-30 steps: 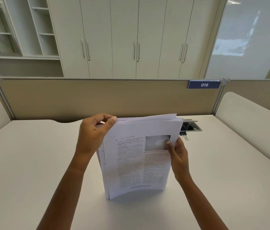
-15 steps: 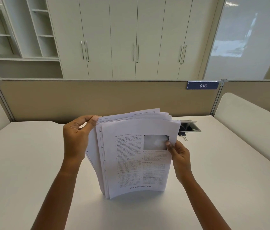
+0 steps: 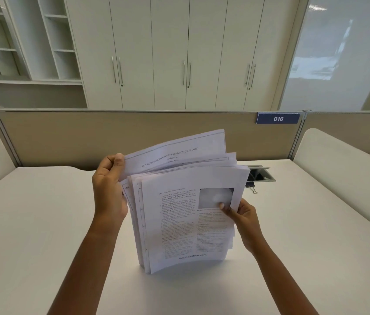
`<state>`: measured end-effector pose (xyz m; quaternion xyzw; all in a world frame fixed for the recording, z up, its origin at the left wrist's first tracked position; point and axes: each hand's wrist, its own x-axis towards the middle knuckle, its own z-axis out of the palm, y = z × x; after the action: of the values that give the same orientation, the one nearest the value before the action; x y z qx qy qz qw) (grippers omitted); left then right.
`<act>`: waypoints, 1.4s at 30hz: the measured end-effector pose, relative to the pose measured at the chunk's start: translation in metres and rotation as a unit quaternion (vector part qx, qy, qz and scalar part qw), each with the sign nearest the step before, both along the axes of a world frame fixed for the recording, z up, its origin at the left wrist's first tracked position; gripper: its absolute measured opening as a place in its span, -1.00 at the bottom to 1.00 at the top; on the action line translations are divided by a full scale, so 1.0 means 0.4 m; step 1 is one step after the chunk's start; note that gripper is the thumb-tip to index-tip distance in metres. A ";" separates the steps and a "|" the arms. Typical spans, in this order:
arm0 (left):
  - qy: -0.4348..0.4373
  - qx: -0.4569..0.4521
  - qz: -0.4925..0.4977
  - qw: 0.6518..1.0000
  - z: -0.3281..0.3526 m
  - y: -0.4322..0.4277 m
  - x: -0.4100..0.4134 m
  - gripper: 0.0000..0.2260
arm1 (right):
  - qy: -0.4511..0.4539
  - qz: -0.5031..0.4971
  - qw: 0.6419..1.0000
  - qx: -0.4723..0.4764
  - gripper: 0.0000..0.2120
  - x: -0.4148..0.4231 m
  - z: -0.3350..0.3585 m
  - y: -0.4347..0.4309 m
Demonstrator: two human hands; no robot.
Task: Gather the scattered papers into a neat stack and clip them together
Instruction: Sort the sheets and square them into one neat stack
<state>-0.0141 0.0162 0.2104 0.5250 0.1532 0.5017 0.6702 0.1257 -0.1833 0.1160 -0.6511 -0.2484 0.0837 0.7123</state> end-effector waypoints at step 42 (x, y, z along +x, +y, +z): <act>0.157 0.284 0.365 0.873 -0.055 0.111 0.004 -0.77 | -0.016 -0.094 0.991 0.096 -0.76 0.076 0.041 -0.091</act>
<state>-0.0126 0.0605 0.1886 0.6713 0.2880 0.6436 0.2285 0.1560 -0.2199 0.1325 -0.6011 -0.2047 -0.0181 0.7723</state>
